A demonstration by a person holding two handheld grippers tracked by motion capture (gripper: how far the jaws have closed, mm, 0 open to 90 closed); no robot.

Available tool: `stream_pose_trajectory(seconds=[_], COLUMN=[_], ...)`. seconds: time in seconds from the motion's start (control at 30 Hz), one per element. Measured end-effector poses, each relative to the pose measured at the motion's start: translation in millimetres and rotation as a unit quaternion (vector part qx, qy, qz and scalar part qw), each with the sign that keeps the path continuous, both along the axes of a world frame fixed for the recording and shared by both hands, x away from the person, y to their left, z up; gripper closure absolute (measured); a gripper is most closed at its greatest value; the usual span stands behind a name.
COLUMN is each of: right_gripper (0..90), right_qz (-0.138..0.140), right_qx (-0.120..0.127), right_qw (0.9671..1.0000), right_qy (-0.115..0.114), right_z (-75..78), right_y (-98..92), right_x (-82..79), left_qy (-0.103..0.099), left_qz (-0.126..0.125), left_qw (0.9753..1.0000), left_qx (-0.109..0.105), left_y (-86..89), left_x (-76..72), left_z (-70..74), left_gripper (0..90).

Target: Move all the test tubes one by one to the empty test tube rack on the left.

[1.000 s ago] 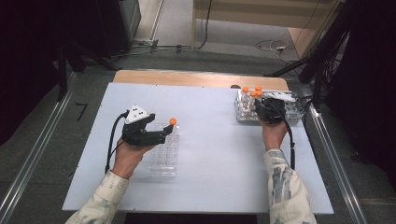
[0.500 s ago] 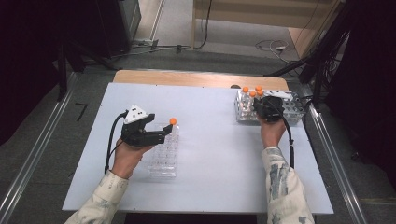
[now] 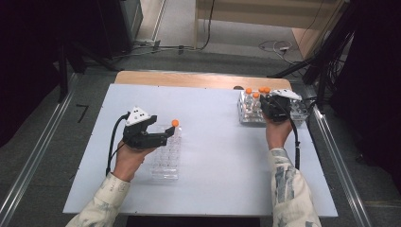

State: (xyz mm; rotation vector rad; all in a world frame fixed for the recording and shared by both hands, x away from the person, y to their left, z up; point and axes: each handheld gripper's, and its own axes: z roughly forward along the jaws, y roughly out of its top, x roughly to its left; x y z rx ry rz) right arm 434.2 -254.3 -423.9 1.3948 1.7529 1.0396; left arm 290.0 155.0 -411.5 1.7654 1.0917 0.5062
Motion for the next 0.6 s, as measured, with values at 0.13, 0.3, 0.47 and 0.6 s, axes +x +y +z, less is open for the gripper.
stream_pose_trajectory(seconds=[0.13, 0.3, 0.47, 0.6], right_gripper=[72.2, 72.2, 72.2, 72.3], right_qz=[0.003, 0.006, 0.019, 0.046], right_qx=[0.010, 0.020, 0.027, 0.026], right_qw=[0.9999, 0.9992, 0.9987, 0.9978], right_qy=[-0.014, -0.033, -0.038, -0.039], right_z=[8.8, 20.7, 28.7, 33.6], right_y=[-3.3, -6.5, -9.2, -5.0], right_x=[-4.4, -11.7, -21.1, -33.7], left_qy=[0.000, 0.000, 0.000, -0.002], left_qz=[0.001, 0.001, -0.001, -0.003], left_qw=[1.0000, 1.0000, 1.0000, 1.0000], left_qx=[0.000, 0.000, 0.002, 0.001], left_y=[-0.7, -0.7, -0.9, -1.6], left_x=[0.1, 0.1, -0.7, -1.5], left_z=[-0.4, -0.5, -0.5, 0.0], left_gripper=[21.5, 21.5, 21.5, 21.4])
